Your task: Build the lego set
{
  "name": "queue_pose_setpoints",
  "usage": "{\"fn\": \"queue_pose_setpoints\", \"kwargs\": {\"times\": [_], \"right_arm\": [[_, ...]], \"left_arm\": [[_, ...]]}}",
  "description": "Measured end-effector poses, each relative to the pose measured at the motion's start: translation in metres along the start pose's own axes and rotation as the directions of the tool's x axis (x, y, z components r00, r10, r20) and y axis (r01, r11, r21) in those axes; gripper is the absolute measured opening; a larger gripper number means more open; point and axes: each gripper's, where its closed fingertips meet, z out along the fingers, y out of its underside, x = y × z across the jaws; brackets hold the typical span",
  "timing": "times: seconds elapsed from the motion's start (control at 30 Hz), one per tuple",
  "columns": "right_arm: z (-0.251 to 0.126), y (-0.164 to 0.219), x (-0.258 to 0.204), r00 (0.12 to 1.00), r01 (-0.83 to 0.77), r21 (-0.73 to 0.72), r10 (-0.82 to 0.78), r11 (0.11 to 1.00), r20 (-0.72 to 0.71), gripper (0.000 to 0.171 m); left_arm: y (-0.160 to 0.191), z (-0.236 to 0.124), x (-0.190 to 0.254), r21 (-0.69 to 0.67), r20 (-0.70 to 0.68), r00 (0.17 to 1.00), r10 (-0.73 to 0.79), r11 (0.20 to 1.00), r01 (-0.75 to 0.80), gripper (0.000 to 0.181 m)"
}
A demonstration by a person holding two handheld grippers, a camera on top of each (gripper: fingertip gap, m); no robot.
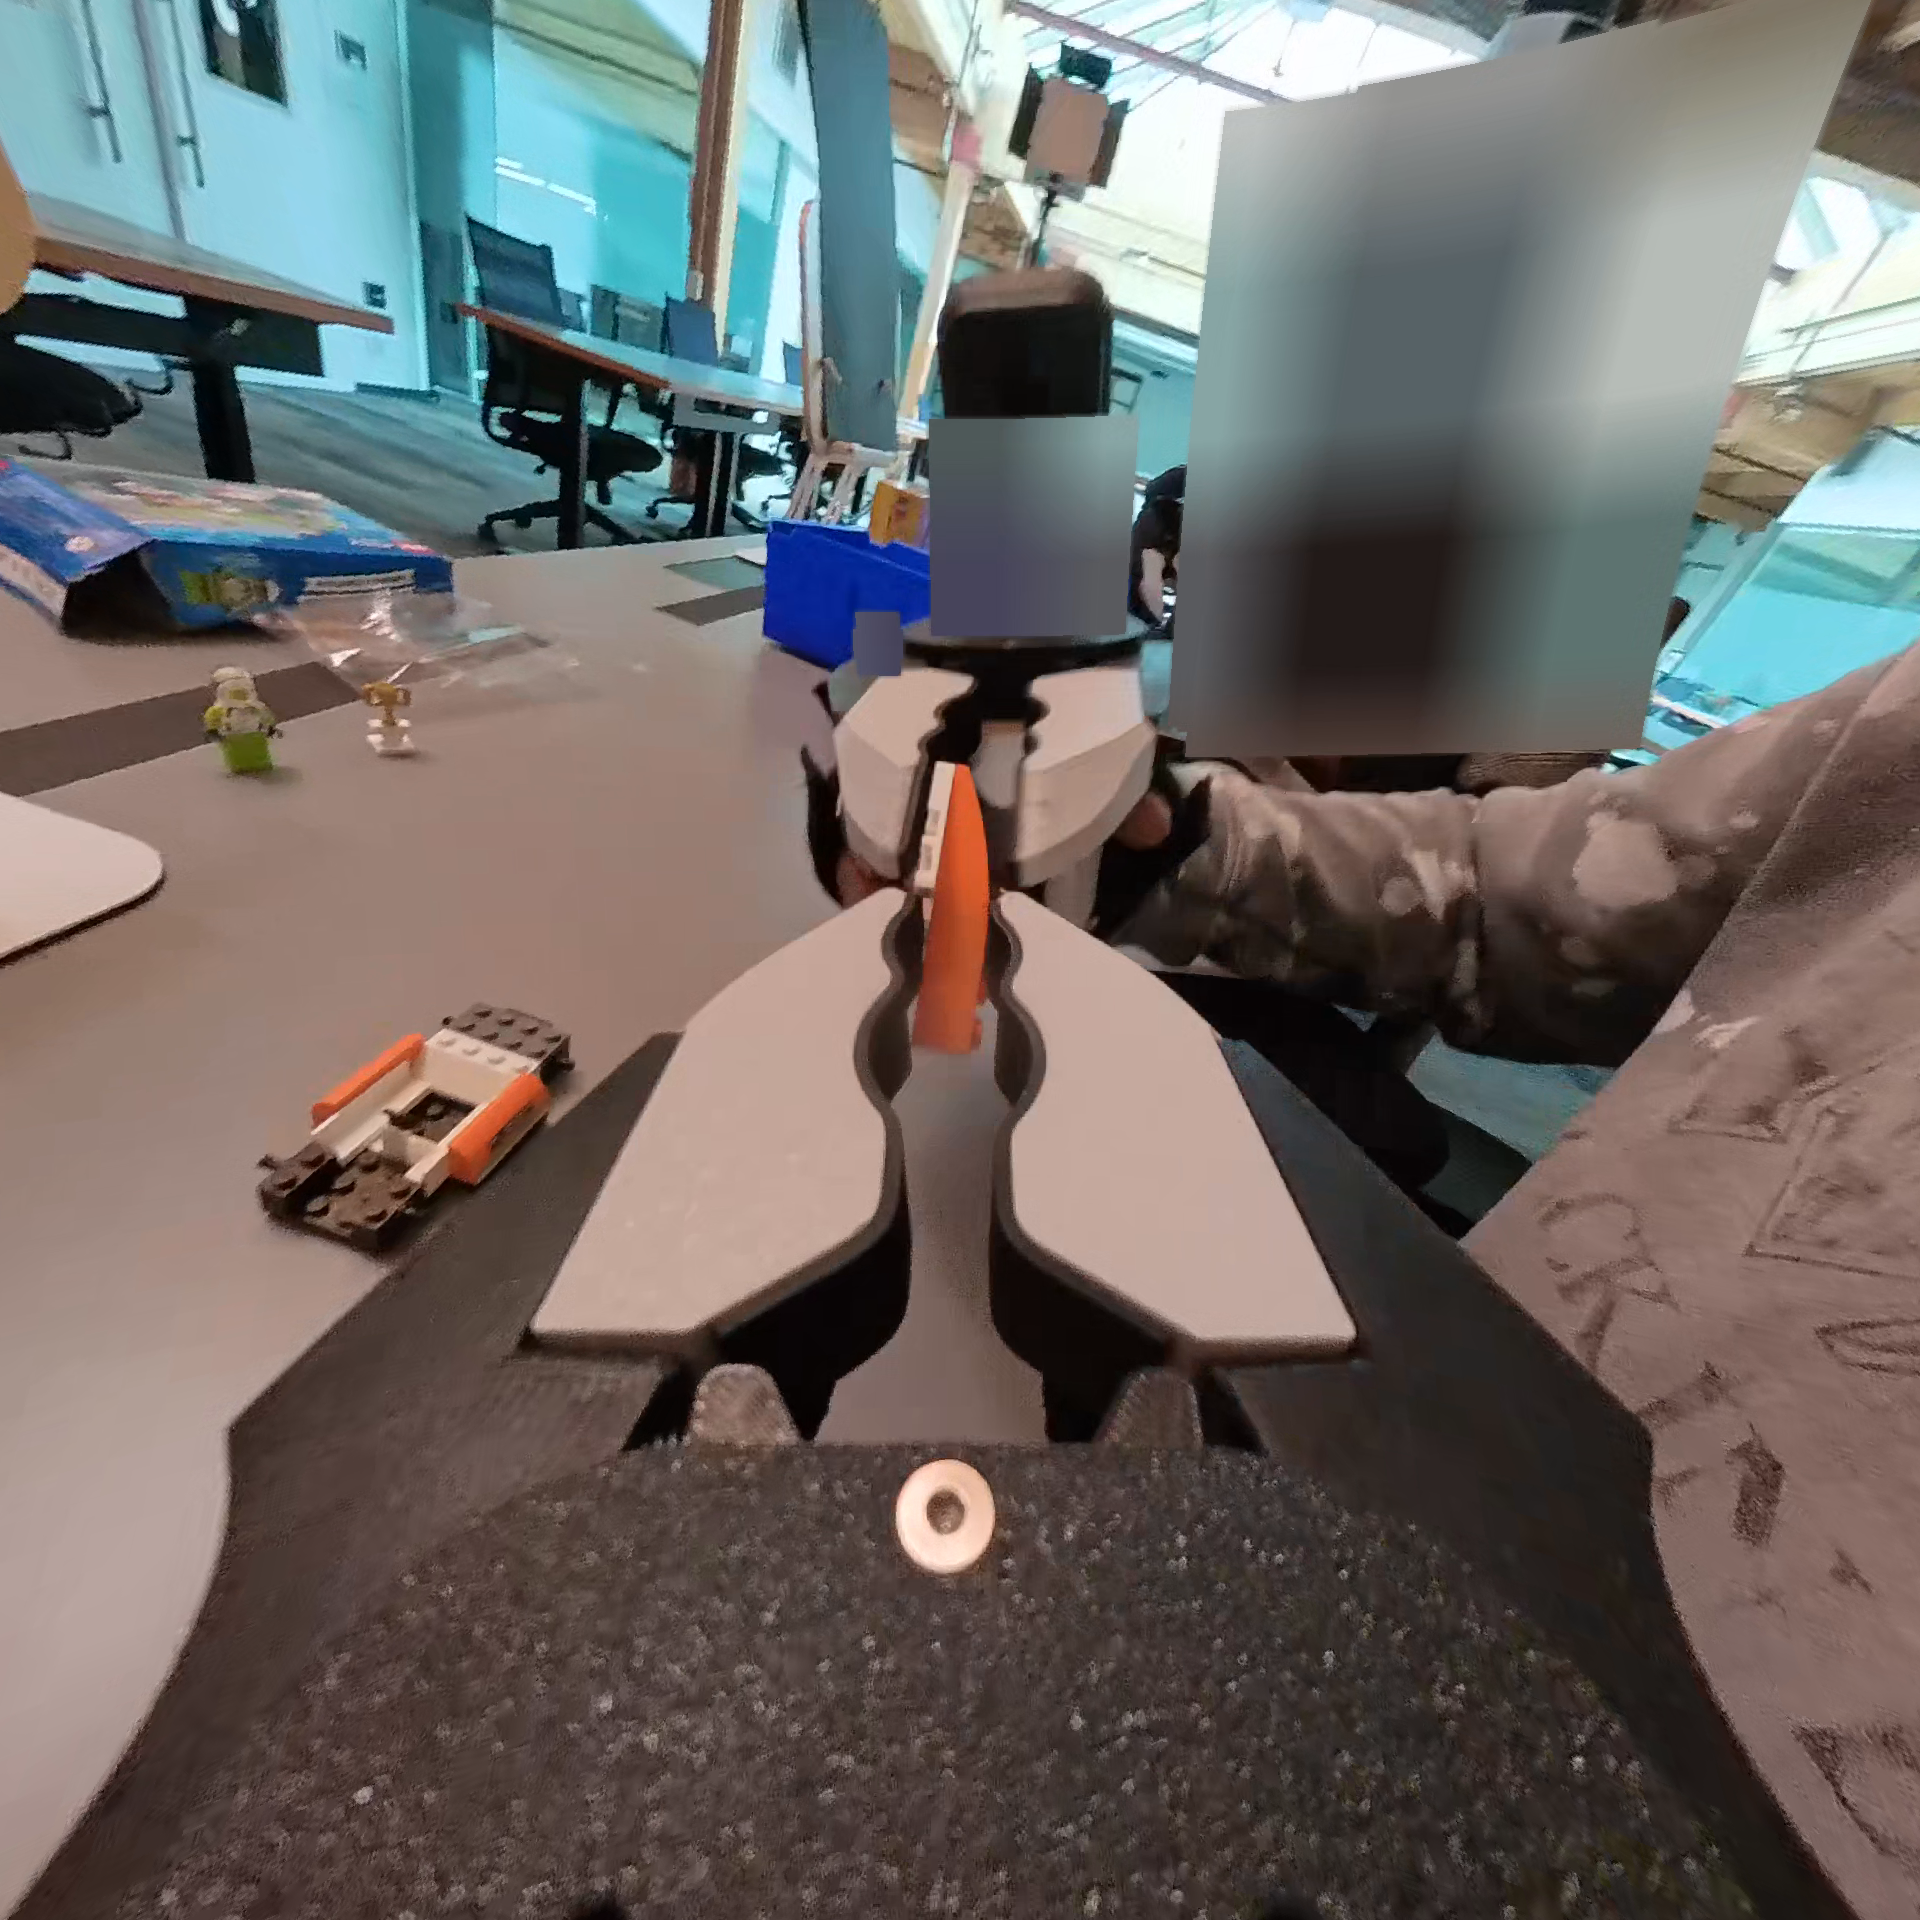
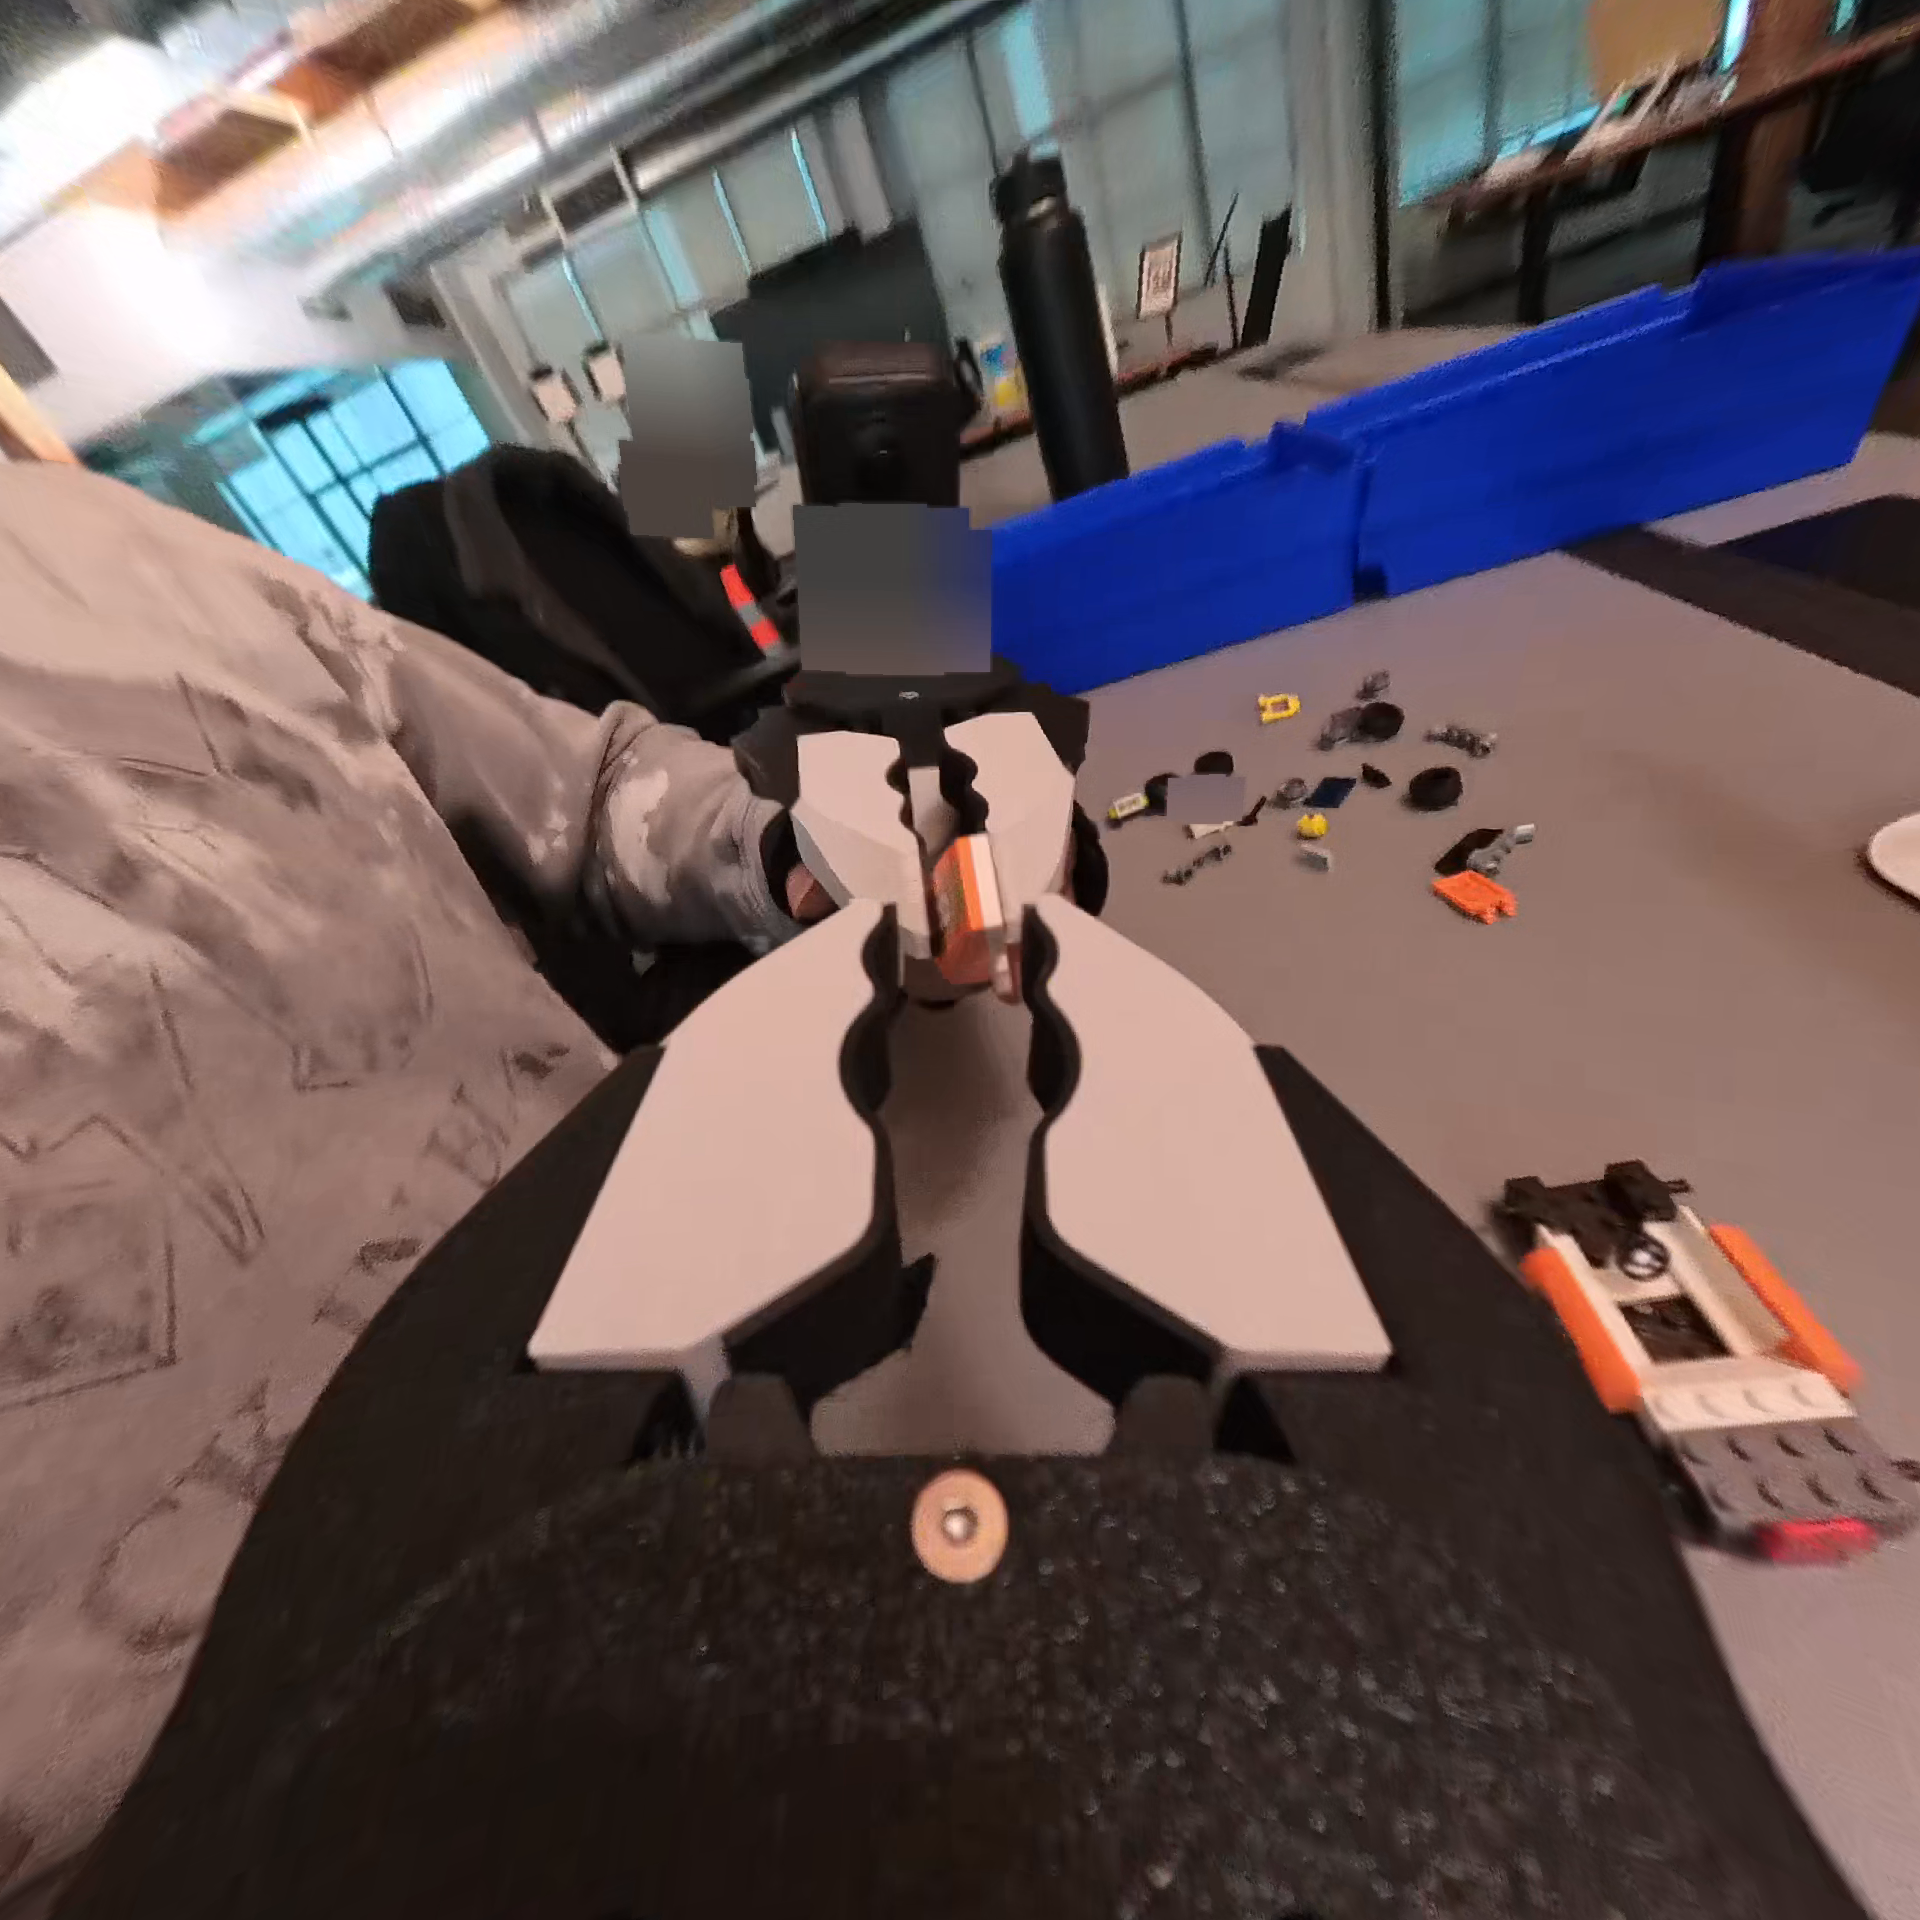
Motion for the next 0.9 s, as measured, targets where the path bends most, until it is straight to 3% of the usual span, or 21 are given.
{"fn": "queue_pose_setpoints", "kwargs": {"times": [0.07,0.13,0.27,0.43,0.53,0.63,0.73,0.83,0.9], "right_arm": [[0.0,-0.002,-0.002,1.0,0.02,0.068,-0.019,0.997,-0.012,0.012],[-0.003,0.0,-0.007,1.0,0.022,0.045,-0.023,0.999,0.019,0.01],[-0.011,0.014,-0.009,0.995,0.093,-0.248,-0.083,0.964,0.05,0.01],[-0.017,0.036,-0.01,0.979,0.204,-0.659,-0.16,0.724,0.126,0.01],[-0.013,0.043,-0.013,0.967,0.255,-0.761,-0.176,0.596,0.186,0.01],[-0.01,0.049,-0.01,0.962,0.27,-0.797,-0.183,0.54,0.202,0.01],[-0.002,0.045,-0.003,0.963,0.265,-0.753,-0.205,0.602,0.176,0.01],[0.007,0.028,0.009,0.97,0.224,-0.615,-0.233,0.756,0.067,0.013],[0.009,0.015,0.015,0.975,0.173,-0.467,-0.219,0.867,-0.046,0.029]], "left_arm": [[0.001,0.003,0.003,-0.008,-0.011,1.0,0.017,1.0,-0.017,0.011],[0.003,0.005,0.008,-0.024,-0.028,0.999,0.031,0.999,-0.032,0.012],[0.018,0.005,0.012,-0.134,-0.031,0.994,0.1,0.986,-0.104,0.029],[0.034,0.014,0.014,-0.309,-0.032,0.959,0.282,0.91,-0.278,0.024],[0.05,0.016,0.01,-0.431,-0.041,0.925,0.379,0.828,-0.358,0.014],[0.055,0.013,0.007,-0.437,-0.014,0.935,0.354,0.839,-0.324,0.012],[0.05,0.008,-0.001,-0.37,0.044,0.958,0.283,0.896,-0.247,0.012],[0.034,0.002,-0.015,-0.234,0.122,0.981,0.153,0.965,-0.121,0.012],[0.019,-0.004,-0.027,-0.107,0.178,0.984,0.029,0.994,-0.01,0.012]]}}
